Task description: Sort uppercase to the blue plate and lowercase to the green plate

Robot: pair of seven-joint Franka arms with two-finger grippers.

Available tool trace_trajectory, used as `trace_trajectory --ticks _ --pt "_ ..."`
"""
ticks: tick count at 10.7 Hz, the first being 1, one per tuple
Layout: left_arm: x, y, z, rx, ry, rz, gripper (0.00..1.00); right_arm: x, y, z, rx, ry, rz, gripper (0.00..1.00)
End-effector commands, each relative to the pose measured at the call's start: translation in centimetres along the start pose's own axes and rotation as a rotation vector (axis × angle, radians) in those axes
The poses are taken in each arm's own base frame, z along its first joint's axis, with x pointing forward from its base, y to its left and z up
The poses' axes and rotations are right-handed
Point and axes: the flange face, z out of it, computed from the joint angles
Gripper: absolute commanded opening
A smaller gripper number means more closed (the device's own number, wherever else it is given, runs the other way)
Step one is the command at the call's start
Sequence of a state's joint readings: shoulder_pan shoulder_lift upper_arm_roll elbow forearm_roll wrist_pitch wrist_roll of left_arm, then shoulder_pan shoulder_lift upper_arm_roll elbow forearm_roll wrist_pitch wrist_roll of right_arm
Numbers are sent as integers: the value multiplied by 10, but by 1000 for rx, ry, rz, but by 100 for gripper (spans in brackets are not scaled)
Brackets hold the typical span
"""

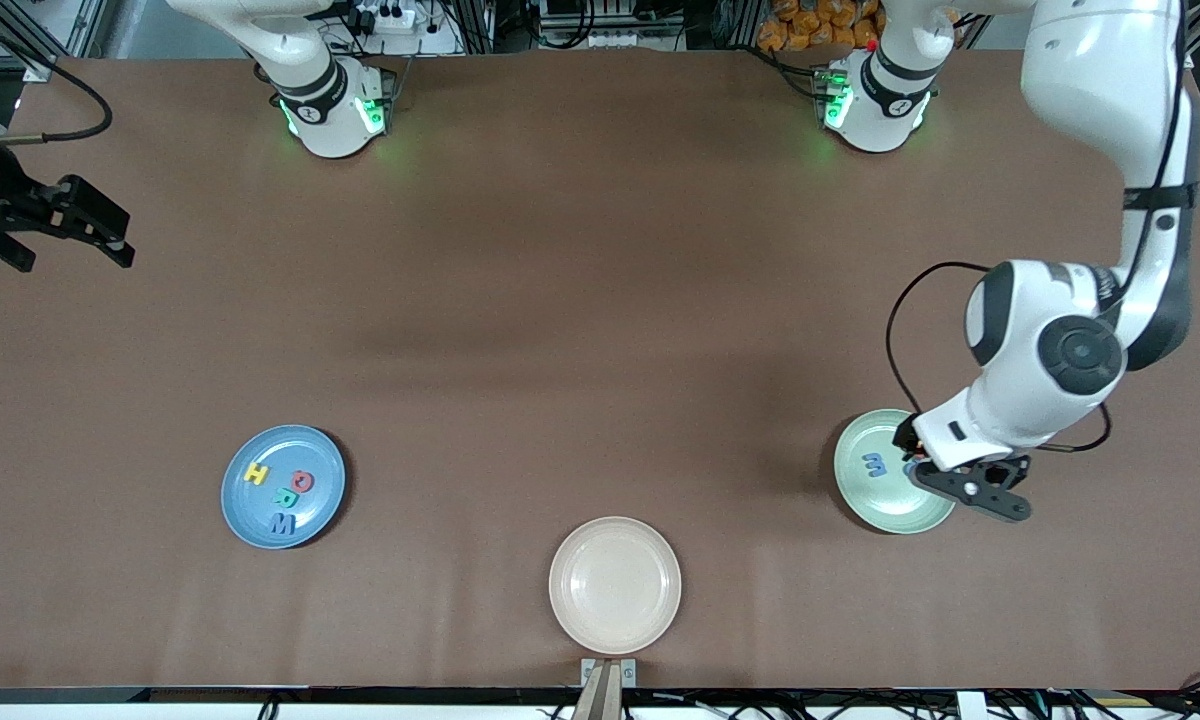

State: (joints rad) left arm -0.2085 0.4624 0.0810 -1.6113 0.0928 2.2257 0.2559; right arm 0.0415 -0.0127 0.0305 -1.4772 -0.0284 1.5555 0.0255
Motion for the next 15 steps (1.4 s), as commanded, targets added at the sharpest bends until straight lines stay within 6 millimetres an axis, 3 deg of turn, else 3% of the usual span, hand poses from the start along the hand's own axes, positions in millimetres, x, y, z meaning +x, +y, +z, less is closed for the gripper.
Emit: trace_trajectory --ticks 1,3,5,8,10,12,15 --pt "-17 -5 -85 -17 15 -44 100 -11 -1 -11 13 7 23 100" --pt "-36 -13 -155 -18 45 -88 100 -12 2 -12 66 3 37 100" --pt "-63 -28 -204 -123 62 -174 100 -12 4 -12 64 2 38 100" --pt "-97 -49 -253 -157 -4 -288 100 -13 16 -11 61 -5 57 100" --pt "-109 -49 -275 -162 -26 -347 100 -13 17 -11 60 -7 57 100" --pt "-116 -44 -284 -156 -47 -378 100 -13 17 -10 58 -11 57 100" --pt "-103 -7 -284 -162 -55 -301 100 -14 16 -11 56 -11 58 100"
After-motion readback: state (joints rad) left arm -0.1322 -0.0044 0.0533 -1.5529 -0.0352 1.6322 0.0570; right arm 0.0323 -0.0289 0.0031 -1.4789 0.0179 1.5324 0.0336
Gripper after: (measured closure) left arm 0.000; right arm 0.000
